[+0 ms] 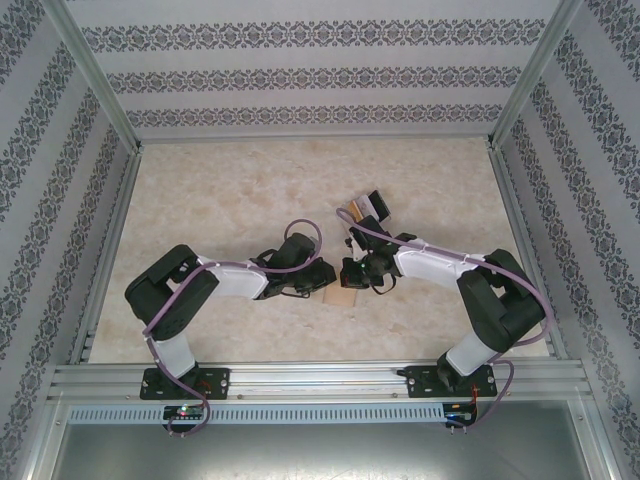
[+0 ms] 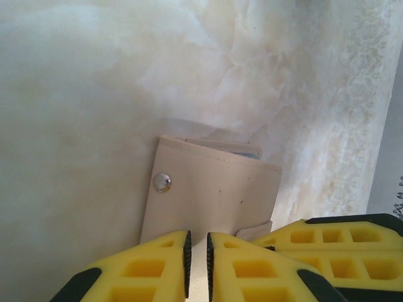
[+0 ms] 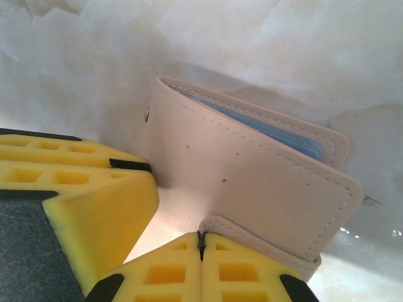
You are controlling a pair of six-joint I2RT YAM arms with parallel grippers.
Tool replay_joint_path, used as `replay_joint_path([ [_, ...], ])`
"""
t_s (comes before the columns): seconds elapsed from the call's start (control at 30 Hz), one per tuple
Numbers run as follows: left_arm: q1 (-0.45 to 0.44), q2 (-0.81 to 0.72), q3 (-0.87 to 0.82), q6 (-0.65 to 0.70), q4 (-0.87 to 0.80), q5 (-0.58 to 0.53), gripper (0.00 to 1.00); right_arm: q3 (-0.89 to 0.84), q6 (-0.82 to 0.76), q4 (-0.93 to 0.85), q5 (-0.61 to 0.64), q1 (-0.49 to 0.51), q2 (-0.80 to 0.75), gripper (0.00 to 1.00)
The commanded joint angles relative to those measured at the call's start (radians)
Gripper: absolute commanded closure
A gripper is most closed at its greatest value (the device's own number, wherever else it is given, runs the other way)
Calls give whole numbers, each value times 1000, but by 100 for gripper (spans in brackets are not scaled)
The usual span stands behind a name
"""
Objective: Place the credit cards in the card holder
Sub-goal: Close the button on the card holder.
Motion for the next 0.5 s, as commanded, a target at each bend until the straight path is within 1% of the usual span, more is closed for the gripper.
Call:
replay_joint_path([
  [0.0, -12, -39, -19, 22, -21, -34, 82, 48, 0, -88, 18, -10, -21, 100],
  [0.1, -12, -56, -13, 44, -28, -29, 79, 110, -14, -141, -9, -15, -25, 100],
  [0.2, -12, -82, -20, 62, -34, -36, 74, 137, -19, -190, -1, -14, -18, 100],
  [0.43, -4, -107, -12, 109, -118, -71, 73, 145, -37, -242, -14, -24, 0, 100],
  [0.47, -1, -109, -14, 108, -126, -73, 73, 139, -50, -232, -40, -34, -3, 100],
])
